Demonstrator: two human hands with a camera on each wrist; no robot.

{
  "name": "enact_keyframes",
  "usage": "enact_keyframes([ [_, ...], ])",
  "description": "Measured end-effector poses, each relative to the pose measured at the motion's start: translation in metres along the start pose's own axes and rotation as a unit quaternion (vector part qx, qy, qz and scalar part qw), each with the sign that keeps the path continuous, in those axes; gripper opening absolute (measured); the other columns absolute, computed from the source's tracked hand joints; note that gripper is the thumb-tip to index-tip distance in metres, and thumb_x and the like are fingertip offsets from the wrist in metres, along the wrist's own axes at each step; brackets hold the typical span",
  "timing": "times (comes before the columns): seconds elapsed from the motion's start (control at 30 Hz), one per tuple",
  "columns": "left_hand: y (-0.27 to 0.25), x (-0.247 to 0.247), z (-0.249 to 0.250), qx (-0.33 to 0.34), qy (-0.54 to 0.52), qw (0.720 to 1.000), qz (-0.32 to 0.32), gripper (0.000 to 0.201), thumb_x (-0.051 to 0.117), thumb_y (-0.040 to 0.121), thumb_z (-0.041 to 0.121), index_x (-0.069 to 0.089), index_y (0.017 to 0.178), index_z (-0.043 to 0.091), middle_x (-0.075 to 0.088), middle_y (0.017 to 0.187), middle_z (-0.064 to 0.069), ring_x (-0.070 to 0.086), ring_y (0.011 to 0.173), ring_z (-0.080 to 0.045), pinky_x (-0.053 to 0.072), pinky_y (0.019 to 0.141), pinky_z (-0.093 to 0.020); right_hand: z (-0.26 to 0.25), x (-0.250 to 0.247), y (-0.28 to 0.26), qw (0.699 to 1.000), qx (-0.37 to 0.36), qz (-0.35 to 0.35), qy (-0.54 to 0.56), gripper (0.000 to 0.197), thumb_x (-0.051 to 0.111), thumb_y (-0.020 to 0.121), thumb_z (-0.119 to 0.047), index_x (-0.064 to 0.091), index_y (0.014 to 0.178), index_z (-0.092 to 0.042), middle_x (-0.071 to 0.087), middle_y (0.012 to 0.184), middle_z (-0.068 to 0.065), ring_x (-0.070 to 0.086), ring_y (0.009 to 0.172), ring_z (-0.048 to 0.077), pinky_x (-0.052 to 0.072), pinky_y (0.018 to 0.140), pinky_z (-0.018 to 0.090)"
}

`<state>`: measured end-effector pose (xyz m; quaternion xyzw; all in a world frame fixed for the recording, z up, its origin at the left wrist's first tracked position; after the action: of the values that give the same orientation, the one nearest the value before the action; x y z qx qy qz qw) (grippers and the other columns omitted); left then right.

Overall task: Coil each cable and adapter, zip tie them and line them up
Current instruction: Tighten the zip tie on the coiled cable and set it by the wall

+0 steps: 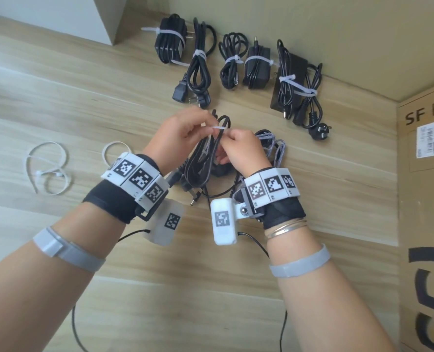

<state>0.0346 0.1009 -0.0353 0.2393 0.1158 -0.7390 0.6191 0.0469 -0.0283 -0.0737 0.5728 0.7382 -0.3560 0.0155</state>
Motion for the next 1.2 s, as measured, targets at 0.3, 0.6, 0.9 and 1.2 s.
enact_keyframes([
  [0.3,-0.001,0.005,-0.037,-0.166,-0.076,0.982,-0.055,0.008,0.058,0.089,0.012,0.064,0.085,0.012,0.066,0.079,0.000,0.046,0.049,0.002,0.037,0.051,-0.008,0.002,-0.004,0.001,0.999,-0.004,0.013,0.029,0.035,0.050,0.094,-0.027,0.057,0.063,-0.013,0.063,0.063,0.000,0.064,0.059,0.017,0.056,0.083,0.043],
  [0.6,-0.002,0.003,-0.045,-0.195,-0.089,0.976,-0.044,0.008,0.058,0.088,0.006,0.065,0.088,0.009,0.063,0.075,-0.001,0.046,0.046,0.001,0.040,0.050,-0.011,-0.006,-0.005,-0.014,0.991,-0.128,0.029,0.037,0.013,0.057,0.091,-0.010,0.069,0.086,-0.007,0.062,0.079,0.004,0.064,0.064,0.009,0.059,0.073,0.029],
  [0.9,-0.001,0.005,-0.047,-0.188,-0.085,0.976,-0.067,0.015,0.058,0.088,0.007,0.062,0.078,0.018,0.064,0.075,-0.003,0.046,0.047,0.000,0.040,0.051,-0.010,-0.009,-0.003,-0.016,0.982,-0.181,0.048,0.034,0.013,0.056,0.092,-0.008,0.065,0.088,0.000,0.057,0.084,0.009,0.065,0.069,0.016,0.057,0.069,0.021],
  [1.2,-0.002,0.006,-0.042,-0.187,-0.046,0.978,-0.075,0.010,0.059,0.088,0.012,0.064,0.082,0.017,0.067,0.082,-0.018,0.046,0.050,-0.002,0.043,0.058,-0.020,-0.011,0.000,-0.016,0.977,-0.209,0.049,0.007,0.013,0.056,0.092,-0.010,0.065,0.086,-0.003,0.057,0.085,0.004,0.065,0.069,0.015,0.059,0.068,0.025],
])
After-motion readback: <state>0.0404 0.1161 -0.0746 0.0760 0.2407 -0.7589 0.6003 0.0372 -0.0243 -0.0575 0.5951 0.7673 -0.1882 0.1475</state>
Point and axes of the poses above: each hand's wrist, its own y-axis towards the middle knuckle, its own x-axis out of the palm, z = x × y, the point moved 6 cm from there along y, towards the middle knuckle
